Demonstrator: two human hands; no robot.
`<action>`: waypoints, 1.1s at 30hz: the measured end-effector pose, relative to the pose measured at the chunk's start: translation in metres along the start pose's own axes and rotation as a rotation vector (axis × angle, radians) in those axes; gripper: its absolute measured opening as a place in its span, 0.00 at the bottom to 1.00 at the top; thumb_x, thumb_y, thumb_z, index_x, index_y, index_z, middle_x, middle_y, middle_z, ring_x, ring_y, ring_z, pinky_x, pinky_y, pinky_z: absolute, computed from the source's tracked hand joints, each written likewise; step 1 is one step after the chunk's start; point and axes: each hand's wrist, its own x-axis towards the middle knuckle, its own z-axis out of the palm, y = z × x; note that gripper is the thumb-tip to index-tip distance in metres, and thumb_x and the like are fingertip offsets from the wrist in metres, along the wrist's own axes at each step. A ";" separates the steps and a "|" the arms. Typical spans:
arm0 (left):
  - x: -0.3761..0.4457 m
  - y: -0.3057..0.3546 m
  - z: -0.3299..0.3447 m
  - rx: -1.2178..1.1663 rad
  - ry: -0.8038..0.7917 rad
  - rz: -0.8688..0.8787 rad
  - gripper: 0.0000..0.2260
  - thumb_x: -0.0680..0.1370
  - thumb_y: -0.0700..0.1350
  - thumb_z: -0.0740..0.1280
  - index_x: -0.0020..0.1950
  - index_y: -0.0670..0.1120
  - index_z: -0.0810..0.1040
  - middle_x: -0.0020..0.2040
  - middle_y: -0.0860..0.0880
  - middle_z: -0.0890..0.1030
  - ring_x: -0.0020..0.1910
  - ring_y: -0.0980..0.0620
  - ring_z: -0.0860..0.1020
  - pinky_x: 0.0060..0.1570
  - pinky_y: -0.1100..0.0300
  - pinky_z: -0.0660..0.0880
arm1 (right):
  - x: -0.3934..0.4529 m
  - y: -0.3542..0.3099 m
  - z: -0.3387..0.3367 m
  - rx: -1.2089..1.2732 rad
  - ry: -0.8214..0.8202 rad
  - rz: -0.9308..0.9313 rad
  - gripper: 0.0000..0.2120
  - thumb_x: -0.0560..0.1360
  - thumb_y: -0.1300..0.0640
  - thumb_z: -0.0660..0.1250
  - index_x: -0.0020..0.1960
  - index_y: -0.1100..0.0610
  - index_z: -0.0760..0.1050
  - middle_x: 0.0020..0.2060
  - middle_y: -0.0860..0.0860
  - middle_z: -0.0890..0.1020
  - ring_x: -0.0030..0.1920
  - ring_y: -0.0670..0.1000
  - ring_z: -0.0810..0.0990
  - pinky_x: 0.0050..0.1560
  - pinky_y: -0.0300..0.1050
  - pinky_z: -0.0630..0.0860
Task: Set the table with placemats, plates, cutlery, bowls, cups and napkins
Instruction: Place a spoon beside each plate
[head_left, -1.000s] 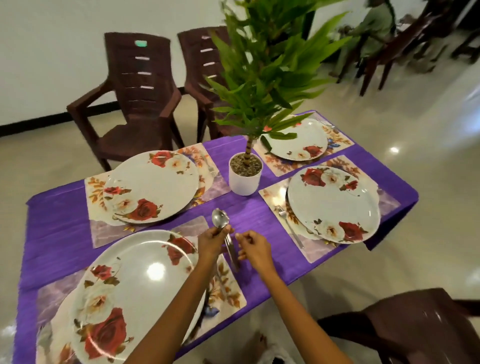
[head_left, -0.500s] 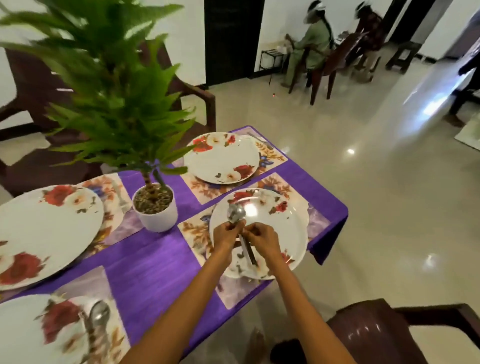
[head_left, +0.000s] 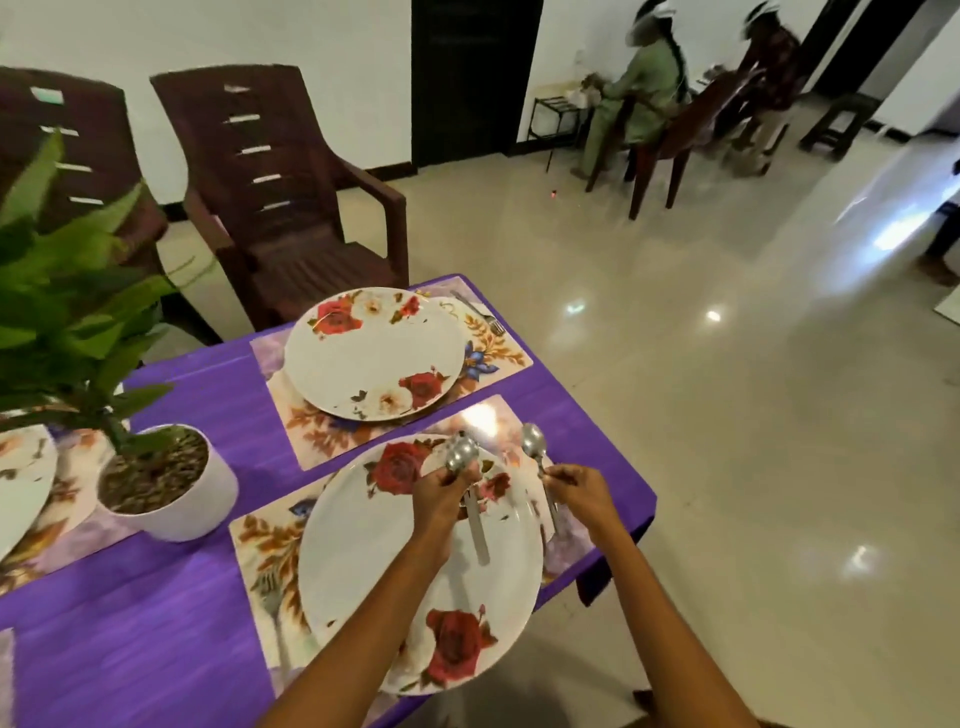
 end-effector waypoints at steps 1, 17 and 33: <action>0.006 -0.002 0.003 0.012 0.002 -0.002 0.09 0.73 0.43 0.72 0.50 0.40 0.81 0.43 0.42 0.83 0.41 0.44 0.81 0.45 0.48 0.81 | 0.010 0.005 -0.001 -0.070 -0.004 0.004 0.08 0.73 0.63 0.70 0.51 0.63 0.82 0.41 0.52 0.82 0.44 0.50 0.79 0.51 0.47 0.75; 0.060 0.026 0.048 0.048 -0.025 0.020 0.06 0.74 0.42 0.71 0.49 0.42 0.81 0.44 0.44 0.83 0.47 0.45 0.81 0.48 0.52 0.80 | 0.037 0.017 0.016 -0.163 -0.026 0.047 0.14 0.72 0.66 0.71 0.33 0.49 0.77 0.33 0.48 0.81 0.38 0.48 0.81 0.45 0.43 0.80; 0.094 0.032 0.236 -0.015 -0.183 -0.028 0.07 0.74 0.43 0.71 0.39 0.42 0.77 0.33 0.46 0.79 0.27 0.54 0.79 0.24 0.62 0.76 | 0.130 -0.005 -0.116 0.221 -0.014 -0.068 0.05 0.76 0.60 0.68 0.47 0.60 0.81 0.39 0.53 0.83 0.36 0.48 0.80 0.37 0.38 0.78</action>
